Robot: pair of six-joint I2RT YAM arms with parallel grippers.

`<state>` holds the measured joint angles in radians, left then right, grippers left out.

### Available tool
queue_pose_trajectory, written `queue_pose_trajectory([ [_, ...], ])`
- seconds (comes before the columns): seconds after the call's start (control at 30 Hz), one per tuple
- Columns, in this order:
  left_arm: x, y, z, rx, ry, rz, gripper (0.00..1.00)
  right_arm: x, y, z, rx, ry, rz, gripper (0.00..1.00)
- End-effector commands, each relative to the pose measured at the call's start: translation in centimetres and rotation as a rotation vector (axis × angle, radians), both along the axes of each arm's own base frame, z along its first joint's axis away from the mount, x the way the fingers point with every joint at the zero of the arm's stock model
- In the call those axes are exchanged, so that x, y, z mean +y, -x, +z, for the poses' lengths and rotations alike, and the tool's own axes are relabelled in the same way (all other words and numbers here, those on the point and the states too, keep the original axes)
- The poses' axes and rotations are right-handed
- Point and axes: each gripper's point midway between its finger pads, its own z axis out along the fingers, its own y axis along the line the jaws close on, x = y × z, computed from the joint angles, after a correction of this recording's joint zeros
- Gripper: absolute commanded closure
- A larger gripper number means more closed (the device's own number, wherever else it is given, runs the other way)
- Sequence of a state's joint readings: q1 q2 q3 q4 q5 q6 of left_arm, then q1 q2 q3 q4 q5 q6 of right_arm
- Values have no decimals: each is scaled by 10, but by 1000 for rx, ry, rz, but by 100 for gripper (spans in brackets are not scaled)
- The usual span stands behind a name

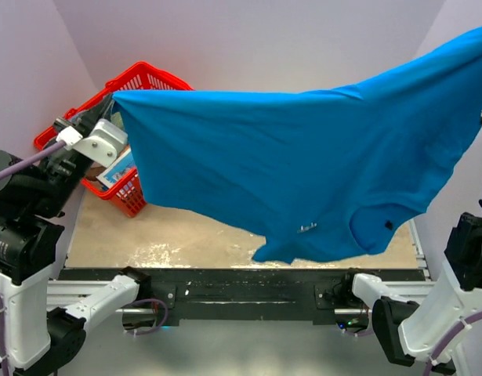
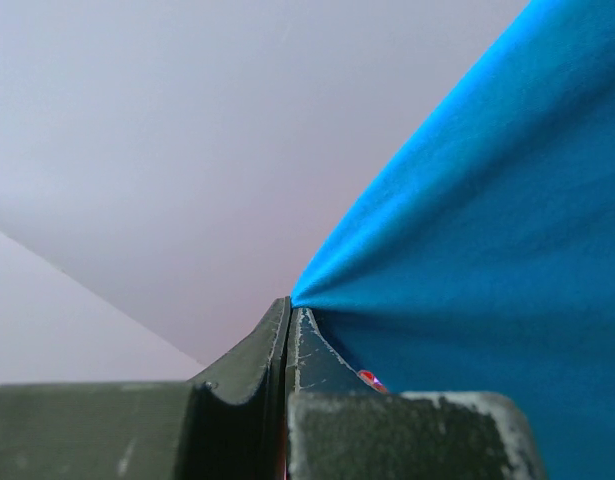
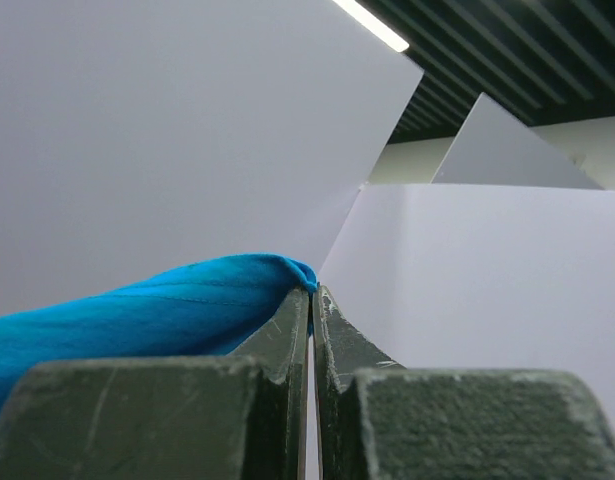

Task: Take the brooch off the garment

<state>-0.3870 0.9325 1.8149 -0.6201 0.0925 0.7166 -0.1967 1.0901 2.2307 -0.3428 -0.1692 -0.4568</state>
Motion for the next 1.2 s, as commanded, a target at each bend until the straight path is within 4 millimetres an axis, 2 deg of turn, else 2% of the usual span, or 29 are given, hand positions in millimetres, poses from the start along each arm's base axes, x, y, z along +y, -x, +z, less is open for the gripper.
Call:
queue_pose_trajectory([
  [0.0,-5,-24,-38,94,-13,21,100,-13,-58,-42,129,-33,-6,100],
  [0.07,-9,-41,-68,160,-43,34,100,-9,-68,-56,143,-42,37,100],
  [0.1,-10,-47,-74,169,-43,43,100,-10,-93,-84,221,-45,53,100],
  [0.13,-11,-53,-83,184,-50,47,100,-10,-103,-96,253,-50,66,100],
  [0.17,-15,-64,-106,231,-68,49,100,-10,-115,-111,289,-63,80,100],
  [0.23,-21,-76,-124,255,-87,47,100,-13,-145,-150,385,-92,101,100],
  [0.27,-26,-89,-152,310,-119,48,100,-13,-159,-166,424,-96,115,100],
  [0.3,-28,-98,-160,315,-128,55,100,-14,-177,-194,487,-107,127,100],
  [0.33,-30,-105,-173,337,-138,58,100,-15,-187,-205,502,-113,135,100],
  [0.37,-34,-119,-202,395,-166,63,100,-17,-205,-225,546,-124,139,100],
  [0.4,-37,-127,-208,391,-171,65,100,-21,-220,-251,601,-139,138,100],
  [0.43,-40,-135,-220,410,-181,65,100,-22,-231,-262,620,-149,135,100],
  [0.47,-46,-148,-248,468,-206,63,100,-24,-244,-278,654,-167,128,100],
  [0.5,-49,-157,-254,466,-207,66,100,-28,-265,-308,720,-183,123,100],
  [0.53,-52,-164,-264,481,-215,66,100,-26,-278,-324,754,-174,124,100],
  [0.57,-56,-176,-293,535,-242,68,100,-26,-289,-338,780,-172,119,100],
  [0.6,-58,-186,-300,534,-247,77,100,-27,-309,-371,847,-177,114,100],
  [0.63,-62,-198,-326,587,-272,81,100,-24,-320,-382,864,-154,104,100],
  [0.67,-62,-206,-336,605,-282,93,100,-24,-331,-393,883,-149,94,100],
  [0.7,-64,-213,-344,620,-291,99,100,-27,-351,-426,944,-157,83,100],
  [0.73,-69,-225,-362,659,-308,99,100,-29,-363,-433,944,-167,61,100],
  [0.8,-64,-243,-372,673,-320,151,100,-34,-388,-443,951,-202,39,100],
  [0.83,-66,-257,-383,693,-330,161,100,-39,-409,-479,1011,-222,21,100],
  [0.87,-65,-265,-386,695,-328,178,100,-46,-422,-471,984,-231,-14,100],
  [0.9,-64,-273,-390,702,-327,187,100,-48,-431,-478,991,-220,-32,100],
  [0.93,-67,-285,-399,718,-329,195,100,-45,-447,-509,1034,-204,-45,100],
  [0.97,-66,-292,-404,722,-331,211,100,-47,-457,-505,1016,-193,-77,100],
  [1.1,-71,-322,-427,771,-324,246,100,-46,-489,-542,1029,-159,-184,100],
  [1.17,-74,-330,-427,774,-277,254,100,-49,-504,-556,1024,-163,-223,100],
])
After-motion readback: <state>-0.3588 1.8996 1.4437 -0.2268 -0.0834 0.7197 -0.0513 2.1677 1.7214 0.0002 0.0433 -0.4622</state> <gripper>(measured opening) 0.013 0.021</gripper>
